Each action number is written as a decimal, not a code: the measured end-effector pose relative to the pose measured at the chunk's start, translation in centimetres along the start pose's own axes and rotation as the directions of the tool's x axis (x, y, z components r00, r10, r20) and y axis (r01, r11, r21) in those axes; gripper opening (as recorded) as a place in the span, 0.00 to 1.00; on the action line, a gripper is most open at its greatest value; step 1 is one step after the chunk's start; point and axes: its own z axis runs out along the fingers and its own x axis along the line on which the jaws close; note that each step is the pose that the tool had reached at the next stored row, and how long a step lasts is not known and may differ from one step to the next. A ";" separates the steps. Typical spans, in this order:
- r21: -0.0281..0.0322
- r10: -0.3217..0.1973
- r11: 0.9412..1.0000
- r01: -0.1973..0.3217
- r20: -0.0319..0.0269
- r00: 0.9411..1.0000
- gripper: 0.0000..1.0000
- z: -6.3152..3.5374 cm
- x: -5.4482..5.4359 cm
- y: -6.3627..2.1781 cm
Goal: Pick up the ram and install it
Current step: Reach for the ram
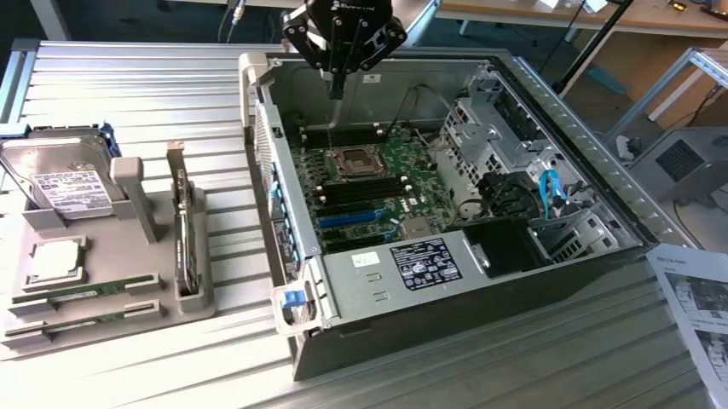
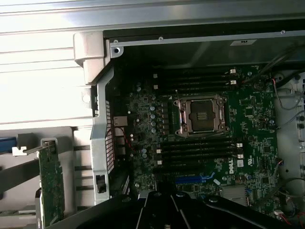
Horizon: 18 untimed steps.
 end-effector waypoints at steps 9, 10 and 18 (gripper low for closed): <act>0.000 0.000 1.000 0.000 0.000 1.000 0.11 -0.02 0.7 -0.05; 0.000 0.000 1.000 0.000 0.000 1.000 0.11 -0.02 0.9 -0.07; 0.000 0.000 1.000 0.000 0.000 1.000 0.11 -0.06 2.2 -0.17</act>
